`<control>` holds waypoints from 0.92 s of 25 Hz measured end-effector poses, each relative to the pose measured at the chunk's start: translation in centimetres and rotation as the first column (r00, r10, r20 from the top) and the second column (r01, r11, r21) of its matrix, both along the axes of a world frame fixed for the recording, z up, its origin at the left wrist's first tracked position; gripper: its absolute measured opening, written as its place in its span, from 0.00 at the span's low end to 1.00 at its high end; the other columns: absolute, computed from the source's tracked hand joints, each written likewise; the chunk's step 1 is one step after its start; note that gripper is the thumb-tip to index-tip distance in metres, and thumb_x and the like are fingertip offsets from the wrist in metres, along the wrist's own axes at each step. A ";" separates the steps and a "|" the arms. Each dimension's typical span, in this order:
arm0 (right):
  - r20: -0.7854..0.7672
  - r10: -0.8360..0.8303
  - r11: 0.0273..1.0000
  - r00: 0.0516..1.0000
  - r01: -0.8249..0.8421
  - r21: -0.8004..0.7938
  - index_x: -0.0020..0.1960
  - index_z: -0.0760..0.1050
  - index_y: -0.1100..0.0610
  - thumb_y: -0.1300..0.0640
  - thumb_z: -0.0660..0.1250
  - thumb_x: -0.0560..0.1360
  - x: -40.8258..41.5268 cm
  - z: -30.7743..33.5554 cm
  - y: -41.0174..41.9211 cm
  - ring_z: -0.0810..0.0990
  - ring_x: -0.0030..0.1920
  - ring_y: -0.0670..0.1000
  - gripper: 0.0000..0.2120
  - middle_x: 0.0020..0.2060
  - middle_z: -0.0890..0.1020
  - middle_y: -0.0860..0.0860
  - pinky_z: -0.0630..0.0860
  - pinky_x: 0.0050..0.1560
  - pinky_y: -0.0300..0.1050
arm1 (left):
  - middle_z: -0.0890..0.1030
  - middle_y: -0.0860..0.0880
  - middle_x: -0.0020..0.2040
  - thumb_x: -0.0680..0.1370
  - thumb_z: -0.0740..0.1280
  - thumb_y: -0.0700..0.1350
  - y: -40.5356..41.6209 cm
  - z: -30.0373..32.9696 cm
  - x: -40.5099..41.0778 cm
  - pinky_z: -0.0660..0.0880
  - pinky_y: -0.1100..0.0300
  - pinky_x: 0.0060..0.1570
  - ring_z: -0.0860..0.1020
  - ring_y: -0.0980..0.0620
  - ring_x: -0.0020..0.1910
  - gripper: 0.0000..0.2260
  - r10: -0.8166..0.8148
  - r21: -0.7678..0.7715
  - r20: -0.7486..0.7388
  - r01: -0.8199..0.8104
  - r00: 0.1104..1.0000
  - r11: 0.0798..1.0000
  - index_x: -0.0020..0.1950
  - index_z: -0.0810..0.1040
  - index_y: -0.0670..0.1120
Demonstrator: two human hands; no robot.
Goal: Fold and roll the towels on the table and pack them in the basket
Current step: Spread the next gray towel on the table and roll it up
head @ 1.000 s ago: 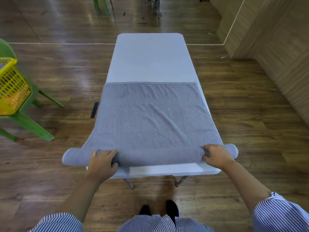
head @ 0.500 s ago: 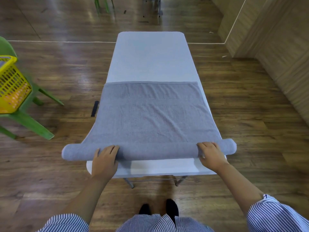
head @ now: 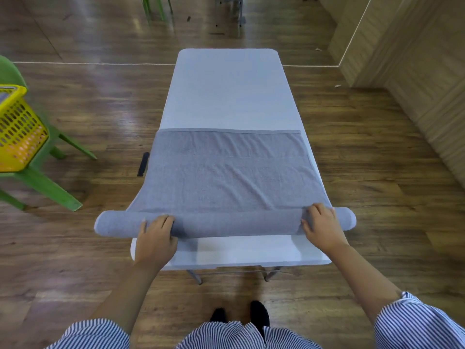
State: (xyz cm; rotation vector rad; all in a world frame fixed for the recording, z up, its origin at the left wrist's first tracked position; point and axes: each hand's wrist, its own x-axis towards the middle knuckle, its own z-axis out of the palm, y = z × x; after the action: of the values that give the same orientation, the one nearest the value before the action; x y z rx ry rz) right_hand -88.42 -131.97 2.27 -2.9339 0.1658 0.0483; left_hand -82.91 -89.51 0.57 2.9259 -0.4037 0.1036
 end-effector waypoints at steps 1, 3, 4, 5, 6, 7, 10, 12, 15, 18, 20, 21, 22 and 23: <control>-0.042 -0.014 1.000 0.999 0.014 -0.001 0.55 0.75 0.61 0.53 0.60 0.74 -0.3 -0.3 0.1 0.75 0.56 0.59 0.15 0.52 0.78 0.56 0.63 0.61 0.58 | 0.80 0.45 0.54 0.64 0.72 0.38 -0.1 -0.3 -0.1 0.64 0.36 0.64 0.78 0.43 0.57 0.19 0.012 0.002 -0.039 -0.012 0.999 1.000 0.55 0.77 0.43; -0.162 -0.023 0.999 0.987 0.027 0.025 0.64 0.70 0.61 0.53 0.62 0.75 -0.8 -0.6 0.2 0.68 0.67 0.56 0.21 0.61 0.75 0.55 0.52 0.71 0.58 | 0.79 0.45 0.58 0.63 0.74 0.36 -0.1 -1.0 0.0 0.58 0.35 0.67 0.75 0.43 0.64 0.25 0.024 0.020 -0.092 -0.022 0.995 1.000 0.59 0.76 0.42; -0.208 -0.015 1.000 0.978 0.020 0.017 0.68 0.67 0.60 0.53 0.65 0.74 -0.9 -0.5 0.2 0.64 0.70 0.55 0.25 0.65 0.72 0.55 0.48 0.72 0.57 | 0.79 0.44 0.58 0.63 0.74 0.35 -0.2 -1.1 0.1 0.57 0.34 0.68 0.74 0.43 0.65 0.25 0.032 0.031 -0.102 -0.029 0.994 0.999 0.60 0.76 0.42; -0.232 -0.003 1.000 0.973 0.005 0.006 0.70 0.64 0.60 0.54 0.66 0.73 -1.0 -0.4 0.2 0.61 0.71 0.54 0.28 0.67 0.69 0.54 0.45 0.73 0.56 | 0.79 0.44 0.58 0.64 0.73 0.35 -0.3 -0.9 0.1 0.57 0.33 0.68 0.74 0.43 0.65 0.25 0.042 0.040 -0.109 -0.038 0.993 0.998 0.60 0.76 0.42; -0.226 0.009 1.000 0.974 -0.008 0.007 0.71 0.62 0.59 0.56 0.65 0.72 -1.0 -0.2 0.2 0.59 0.72 0.54 0.29 0.68 0.68 0.53 0.44 0.73 0.56 | 0.79 0.44 0.58 0.64 0.74 0.35 -0.5 -0.9 0.1 0.58 0.32 0.68 0.74 0.42 0.64 0.24 0.046 0.043 -0.108 -0.041 0.993 0.998 0.59 0.76 0.42; -0.211 0.018 1.000 0.977 -0.014 0.021 0.72 0.61 0.59 0.58 0.64 0.73 -1.0 -0.2 0.2 0.58 0.73 0.53 0.29 0.69 0.67 0.53 0.44 0.74 0.56 | 0.79 0.43 0.57 0.63 0.74 0.36 -0.9 -0.7 0.0 0.58 0.30 0.67 0.75 0.41 0.63 0.24 0.046 0.043 -0.105 -0.041 0.993 0.998 0.59 0.76 0.41; -0.226 0.014 0.998 0.974 -0.001 0.055 0.72 0.60 0.59 0.62 0.61 0.74 -1.2 0.3 -0.2 0.57 0.74 0.53 0.28 0.70 0.66 0.52 0.44 0.74 0.55 | 0.79 0.42 0.59 0.66 0.73 0.46 -2.3 -0.7 -0.2 0.62 0.28 0.61 0.75 0.38 0.63 0.25 -0.050 0.080 -0.077 0.056 0.996 0.995 0.61 0.75 0.40; -0.228 0.026 0.999 0.973 -0.016 0.044 0.72 0.61 0.58 0.62 0.59 0.75 -0.9 0.5 -0.5 0.58 0.73 0.53 0.26 0.70 0.67 0.52 0.46 0.74 0.54 | 0.78 0.43 0.61 0.72 0.63 0.53 -4.2 -1.0 -0.2 0.64 0.28 0.59 0.74 0.36 0.63 0.25 -0.176 0.114 -0.063 0.182 0.982 0.977 0.65 0.74 0.41; -0.167 0.079 0.996 0.983 -0.073 0.043 0.68 0.69 0.55 0.57 0.56 0.75 -0.6 1.5 -1.5 0.68 0.67 0.52 0.21 0.65 0.73 0.51 0.60 0.68 0.50 | 0.77 0.44 0.62 0.74 0.57 0.57 -8.5 -1.8 -0.8 0.63 0.26 0.60 0.75 0.37 0.62 0.27 -0.295 0.087 -0.052 0.299 0.954 0.950 0.67 0.72 0.42; -0.133 0.110 0.993 0.985 -0.102 0.063 0.60 0.75 0.52 0.46 0.46 0.70 0.1 1.9 -5.3 0.75 0.58 0.52 0.27 0.56 0.78 0.48 0.69 0.56 0.49 | 0.79 0.46 0.61 0.76 0.55 0.61 -14.5 -2.4 -1.4 0.59 0.31 0.64 0.76 0.43 0.60 0.27 -0.374 0.074 0.051 0.370 0.926 0.926 0.67 0.72 0.43; -0.191 0.042 0.990 0.981 -0.014 0.142 0.57 0.77 0.55 0.49 0.52 0.72 1.2 1.7 -9.0 0.76 0.55 0.55 0.21 0.52 0.79 0.52 0.73 0.53 0.49 | 0.80 0.48 0.59 0.77 0.54 0.62 -19.2 -2.6 -1.8 0.57 0.35 0.65 0.77 0.47 0.57 0.28 -0.387 0.050 0.099 0.384 0.917 0.922 0.64 0.75 0.43; -0.247 -0.006 0.978 0.969 0.057 0.200 0.54 0.77 0.57 0.52 0.56 0.74 1.8 1.7 -10.5 0.77 0.53 0.56 0.16 0.50 0.80 0.54 0.73 0.51 0.48 | 0.80 0.48 0.58 0.78 0.53 0.63 -21.3 -2.7 -2.3 0.57 0.36 0.66 0.77 0.47 0.56 0.28 -0.389 0.038 0.105 0.387 0.915 0.921 0.63 0.76 0.43; -0.311 -0.032 0.964 0.950 0.112 0.242 0.52 0.78 0.59 0.54 0.59 0.75 2.3 1.6 -12.1 0.78 0.51 0.56 0.13 0.48 0.81 0.56 0.73 0.48 0.46 | 0.80 0.48 0.57 0.79 0.52 0.63 -23.6 -3.0 -2.8 0.58 0.37 0.66 0.77 0.47 0.56 0.28 -0.384 0.028 0.113 0.383 0.916 0.923 0.62 0.75 0.43; -0.367 -0.025 0.956 0.930 0.130 0.263 0.50 0.78 0.59 0.55 0.60 0.76 2.6 1.1 -13.0 0.78 0.48 0.56 0.11 0.46 0.81 0.56 0.72 0.45 0.44 | 0.79 0.48 0.57 0.79 0.52 0.63 -25.7 -3.1 -3.3 0.59 0.39 0.67 0.77 0.47 0.55 0.27 -0.373 0.017 0.114 0.373 0.921 0.928 0.62 0.75 0.43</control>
State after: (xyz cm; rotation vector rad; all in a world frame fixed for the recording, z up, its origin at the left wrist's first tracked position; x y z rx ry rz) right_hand -85.81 -144.99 3.41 -2.6006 0.3037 0.5549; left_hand -86.18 -115.16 -2.54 2.7852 -0.9682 0.2193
